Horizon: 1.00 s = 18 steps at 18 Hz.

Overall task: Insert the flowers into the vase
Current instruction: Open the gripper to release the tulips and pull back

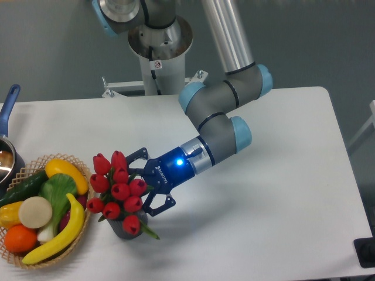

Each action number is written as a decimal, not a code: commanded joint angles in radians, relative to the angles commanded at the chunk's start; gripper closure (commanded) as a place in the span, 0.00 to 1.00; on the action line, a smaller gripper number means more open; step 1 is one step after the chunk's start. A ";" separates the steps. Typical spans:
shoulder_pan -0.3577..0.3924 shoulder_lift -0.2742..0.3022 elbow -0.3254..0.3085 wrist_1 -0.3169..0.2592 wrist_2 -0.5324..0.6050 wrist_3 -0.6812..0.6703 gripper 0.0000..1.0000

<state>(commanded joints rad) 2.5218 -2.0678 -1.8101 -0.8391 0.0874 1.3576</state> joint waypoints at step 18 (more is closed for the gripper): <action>0.161 0.425 -0.113 0.000 0.466 0.025 0.00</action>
<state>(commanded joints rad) 2.6828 -1.6433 -1.9235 -0.8391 0.5535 1.3821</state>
